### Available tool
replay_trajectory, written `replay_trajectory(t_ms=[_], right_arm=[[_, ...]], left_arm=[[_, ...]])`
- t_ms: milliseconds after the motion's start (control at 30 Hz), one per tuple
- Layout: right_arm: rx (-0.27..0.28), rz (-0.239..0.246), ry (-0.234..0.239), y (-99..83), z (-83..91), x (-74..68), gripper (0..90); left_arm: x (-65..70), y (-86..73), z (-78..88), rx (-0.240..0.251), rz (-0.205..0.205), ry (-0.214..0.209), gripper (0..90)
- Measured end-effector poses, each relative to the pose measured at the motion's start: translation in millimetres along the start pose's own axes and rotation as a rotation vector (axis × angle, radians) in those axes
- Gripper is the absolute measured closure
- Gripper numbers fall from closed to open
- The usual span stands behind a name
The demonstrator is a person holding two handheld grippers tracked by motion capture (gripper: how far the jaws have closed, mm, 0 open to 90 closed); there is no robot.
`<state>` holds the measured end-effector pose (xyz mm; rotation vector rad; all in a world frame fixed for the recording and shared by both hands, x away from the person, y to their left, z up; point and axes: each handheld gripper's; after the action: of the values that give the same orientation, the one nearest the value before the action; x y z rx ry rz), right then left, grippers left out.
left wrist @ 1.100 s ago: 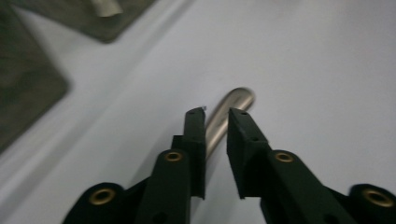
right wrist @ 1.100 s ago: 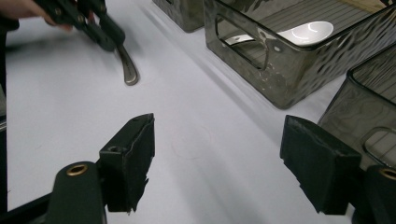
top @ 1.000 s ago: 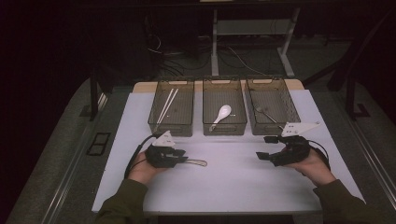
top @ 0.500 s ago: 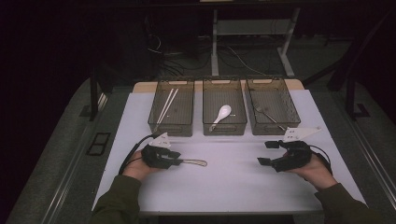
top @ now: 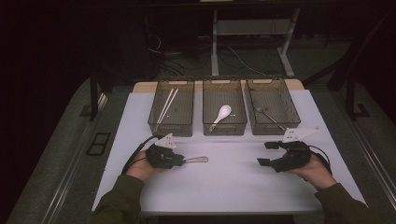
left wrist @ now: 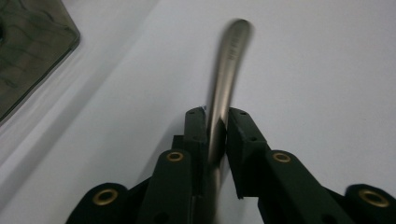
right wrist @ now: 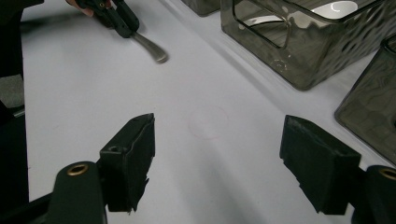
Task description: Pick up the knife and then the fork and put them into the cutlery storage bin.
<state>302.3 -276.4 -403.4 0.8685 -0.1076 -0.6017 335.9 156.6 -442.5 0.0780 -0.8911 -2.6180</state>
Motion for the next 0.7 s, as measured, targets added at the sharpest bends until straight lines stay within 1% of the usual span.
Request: replay_trajectory(t_ms=[133, 200, 267, 333, 433, 500, 533, 567, 600, 667, 700], right_arm=[[-0.003, -0.001, 0.005, -0.4, -0.8, -0.2, 26.4], [-0.006, 0.001, 0.004, -0.6, -1.4, -0.2, 26.4], [-0.008, 0.0, 0.007, -0.7, -2.2, -0.1, 26.5], [-0.011, 0.0, 0.008, -0.7, -2.9, -0.5, 26.5], [-0.013, 0.0, 0.011, -0.9, -3.5, -1.3, 26.5], [-0.012, -0.002, 0.012, -1.1, -3.4, -1.4, 26.6], [-0.01, -0.005, 0.012, -1.1, -3.1, -1.6, 26.6], [-0.008, -0.002, 0.012, -1.0, -2.7, -1.1, 26.6], [-0.006, -0.002, 0.012, -1.0, -2.5, -1.1, 26.6], [-0.005, -0.004, 0.012, -0.6, -2.4, -1.4, 26.7], [-0.003, -0.003, 0.013, -0.3, -2.4, -1.7, 26.6]], left_arm=[[-0.5, -0.7, 0.3, 0.001, -0.005, 0.001, 78.9], [0.0, -0.7, -0.1, 0.003, 0.005, 0.001, 78.5], [0.0, 0.3, 0.0, -0.006, 0.015, -0.001, 79.1], [0.2, -0.2, -0.2, 0.001, 0.015, -0.001, 79.3], [-0.1, -0.3, 0.3, -0.002, 0.007, 0.002, 79.5], [1.7, 0.7, 0.1, -0.001, 0.009, 0.009, 79.5], [1.9, 1.3, 0.5, -0.009, -0.003, 0.014, 79.6], [3.1, 1.8, 0.5, -0.008, 0.0, 0.015, 79.6], [3.3, 2.4, 1.4, -0.013, -0.005, 0.01, 79.5], [5.6, 3.9, 1.4, -0.003, -0.005, 0.005, 79.5], [6.8, 5.9, 2.2, -0.006, -0.019, 0.002, 79.5]])
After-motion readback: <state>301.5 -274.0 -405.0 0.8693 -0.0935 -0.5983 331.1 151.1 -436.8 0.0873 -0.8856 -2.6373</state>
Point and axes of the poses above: each handheld gripper's, and its own axes: z roughly backward along the jaws, y roughly out of its top, x roughly to its right, and after that the axes turned 4 degrees about -x, right-handed
